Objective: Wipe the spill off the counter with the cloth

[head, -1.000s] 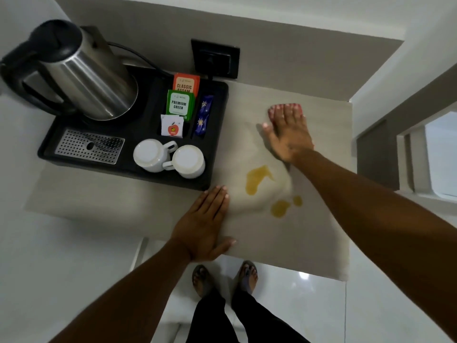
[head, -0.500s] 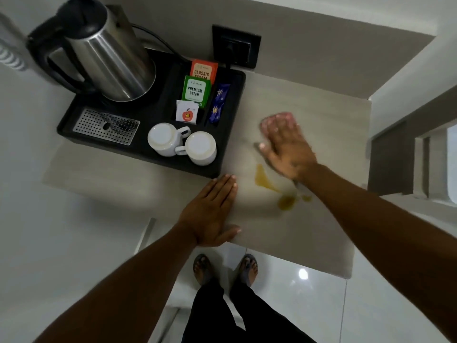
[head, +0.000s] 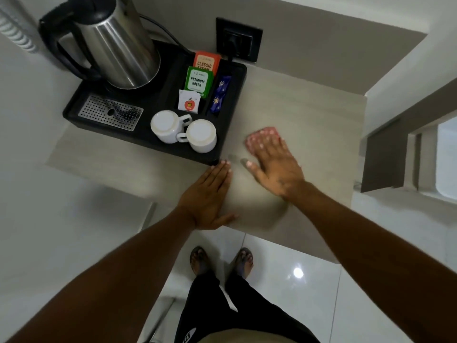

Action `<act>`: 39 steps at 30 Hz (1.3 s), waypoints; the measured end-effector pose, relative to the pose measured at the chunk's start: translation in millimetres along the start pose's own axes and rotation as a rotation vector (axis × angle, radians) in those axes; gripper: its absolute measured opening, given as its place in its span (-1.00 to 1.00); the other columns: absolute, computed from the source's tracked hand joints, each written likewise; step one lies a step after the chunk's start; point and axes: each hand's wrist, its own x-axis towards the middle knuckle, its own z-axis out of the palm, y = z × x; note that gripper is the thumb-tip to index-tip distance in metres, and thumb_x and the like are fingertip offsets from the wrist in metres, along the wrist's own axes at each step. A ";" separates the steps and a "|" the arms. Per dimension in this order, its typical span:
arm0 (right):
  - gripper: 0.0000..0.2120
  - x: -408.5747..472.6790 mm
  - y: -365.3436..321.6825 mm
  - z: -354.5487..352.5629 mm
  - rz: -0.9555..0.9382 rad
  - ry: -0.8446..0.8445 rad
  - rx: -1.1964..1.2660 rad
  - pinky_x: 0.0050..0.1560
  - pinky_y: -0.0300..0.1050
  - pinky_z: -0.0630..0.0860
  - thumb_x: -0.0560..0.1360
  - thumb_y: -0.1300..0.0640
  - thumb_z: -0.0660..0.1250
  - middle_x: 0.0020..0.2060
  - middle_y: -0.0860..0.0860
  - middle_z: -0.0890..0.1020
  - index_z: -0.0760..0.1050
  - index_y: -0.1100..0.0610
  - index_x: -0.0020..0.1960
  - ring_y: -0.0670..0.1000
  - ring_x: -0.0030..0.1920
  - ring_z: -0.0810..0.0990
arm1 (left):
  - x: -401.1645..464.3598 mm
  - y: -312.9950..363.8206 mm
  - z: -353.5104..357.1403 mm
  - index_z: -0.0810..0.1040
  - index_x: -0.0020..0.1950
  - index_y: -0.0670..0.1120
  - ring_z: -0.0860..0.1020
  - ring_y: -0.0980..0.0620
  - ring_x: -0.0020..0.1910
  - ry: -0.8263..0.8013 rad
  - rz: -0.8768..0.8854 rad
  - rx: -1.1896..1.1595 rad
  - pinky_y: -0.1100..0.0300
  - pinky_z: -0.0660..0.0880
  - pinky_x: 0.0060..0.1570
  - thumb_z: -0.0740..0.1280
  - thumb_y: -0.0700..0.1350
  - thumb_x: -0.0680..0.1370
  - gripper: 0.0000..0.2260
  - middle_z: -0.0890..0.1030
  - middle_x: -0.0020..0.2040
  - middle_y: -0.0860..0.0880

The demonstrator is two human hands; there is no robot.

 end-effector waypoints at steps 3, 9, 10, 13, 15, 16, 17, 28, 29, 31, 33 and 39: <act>-0.30 -59.4 -19.9 20.8 -0.110 -0.010 0.010 0.59 0.20 -0.09 0.63 -0.36 -0.17 0.64 0.12 0.02 -0.08 -0.01 0.64 0.15 0.63 -0.14 | -1.2 1.1 -2.3 0.01 0.64 -0.34 -0.03 -0.25 0.68 0.007 -0.008 -0.002 -0.16 0.01 0.64 0.11 0.42 0.59 -0.04 0.05 0.67 -0.35; -0.26 -112.5 49.7 15.0 0.097 0.017 -0.011 0.59 0.19 -0.11 0.62 -0.36 -0.19 0.64 0.14 0.03 -0.02 0.06 0.65 0.16 0.63 -0.12 | -1.7 2.6 -4.1 0.01 0.64 -0.34 -0.02 -0.25 0.68 -0.006 -0.023 0.023 -0.15 -0.01 0.65 0.09 0.41 0.58 -0.04 0.04 0.67 -0.34; -0.25 -100.0 60.2 8.1 0.175 0.039 -0.002 0.59 0.19 -0.13 0.61 -0.37 -0.22 0.64 0.13 -0.04 -0.07 0.05 0.65 0.14 0.62 -0.17 | -1.3 3.0 -3.6 0.00 0.64 -0.33 -0.03 -0.25 0.68 -0.007 -0.024 0.024 -0.15 -0.01 0.64 0.10 0.41 0.58 -0.05 0.04 0.67 -0.33; -0.26 -54.1 53.3 -5.2 0.300 0.053 0.045 0.59 0.16 -0.21 0.60 -0.37 -0.26 0.64 0.10 -0.13 -0.14 0.01 0.65 0.13 0.62 -0.26 | -1.6 3.7 -3.7 -0.03 0.65 -0.33 -0.04 -0.25 0.68 -0.015 -0.027 0.027 -0.15 -0.02 0.64 0.10 0.40 0.59 -0.05 0.02 0.67 -0.34; -0.29 -46.3 24.0 2.1 0.256 0.058 0.052 0.59 0.16 -0.21 0.61 -0.34 -0.19 0.64 0.14 -0.05 -0.06 0.00 0.65 0.18 0.62 -0.20 | -0.4 2.5 -5.0 -0.02 0.65 -0.32 -0.02 -0.25 0.68 -0.024 -0.027 0.032 -0.15 -0.02 0.65 0.09 0.40 0.59 -0.05 0.03 0.67 -0.34; -0.31 -54.5 6.7 10.3 0.199 0.071 0.032 0.59 0.17 -0.18 0.62 -0.32 -0.16 0.64 0.14 -0.03 -0.05 -0.01 0.65 0.19 0.62 -0.19 | 0.2 2.0 -5.5 -0.01 0.65 -0.32 -0.01 -0.26 0.68 -0.029 -0.022 0.031 -0.15 -0.02 0.65 0.08 0.41 0.58 -0.05 0.04 0.67 -0.34; -0.33 -70.2 -9.8 20.3 0.139 0.076 0.008 0.59 0.18 -0.16 0.64 -0.31 -0.14 0.64 0.13 -0.04 -0.07 -0.02 0.65 0.18 0.62 -0.19 | 0.6 1.4 -4.8 -0.01 0.65 -0.32 0.00 -0.26 0.67 -0.030 -0.018 0.033 -0.14 -0.03 0.65 0.07 0.42 0.58 -0.05 0.05 0.67 -0.35; -0.20 -110.2 76.0 4.1 0.474 0.100 0.064 0.58 0.25 -0.13 0.59 -0.41 -0.18 0.64 0.15 -0.08 -0.14 0.07 0.65 0.18 0.62 -0.22 | -0.2 -1.6 -1.1 -0.02 0.65 -0.32 -0.01 -0.27 0.67 -0.046 -0.008 0.059 -0.18 0.02 0.64 -0.05 0.46 0.58 -0.04 0.05 0.66 -0.35; -0.17 -95.7 87.9 -3.6 0.525 0.101 0.071 0.58 0.25 -0.15 0.57 -0.43 -0.22 0.64 0.15 -0.11 -0.16 0.08 0.65 0.17 0.61 -0.25 | 0.2 -0.5 -2.3 -0.02 0.65 -0.32 -0.01 -0.27 0.67 -0.040 -0.010 0.057 -0.17 0.02 0.64 -0.05 0.46 0.58 -0.04 0.05 0.66 -0.35; -0.15 -76.9 87.8 -8.6 0.560 0.090 0.072 0.58 0.23 -0.18 0.56 -0.44 -0.23 0.64 0.18 -0.12 -0.17 0.09 0.64 0.18 0.61 -0.25 | -0.1 1.8 -5.2 -0.01 0.65 -0.32 0.00 -0.26 0.67 -0.042 -0.014 0.044 -0.17 0.01 0.64 -0.02 0.44 0.58 -0.04 0.06 0.66 -0.35; -0.19 -74.1 56.0 3.1 0.491 0.111 0.056 0.58 0.22 -0.15 0.59 -0.40 -0.16 0.63 0.20 -0.04 -0.10 0.09 0.65 0.23 0.62 -0.19 | 0.6 1.7 -6.2 -0.02 0.65 -0.32 -0.02 -0.26 0.68 -0.051 -0.010 0.038 -0.17 0.01 0.64 0.00 0.43 0.58 -0.05 0.04 0.67 -0.35; -0.28 -125.1 -70.8 66.2 0.207 0.083 0.083 0.58 0.23 -0.17 0.63 -0.37 -0.13 0.64 0.13 -0.05 -0.21 -0.04 0.64 0.18 0.62 -0.22 | -0.6 1.7 -6.0 -0.02 0.65 -0.33 -0.02 -0.27 0.67 -0.038 0.021 0.043 -0.19 0.00 0.64 -0.03 0.41 0.59 -0.06 0.01 0.67 -0.35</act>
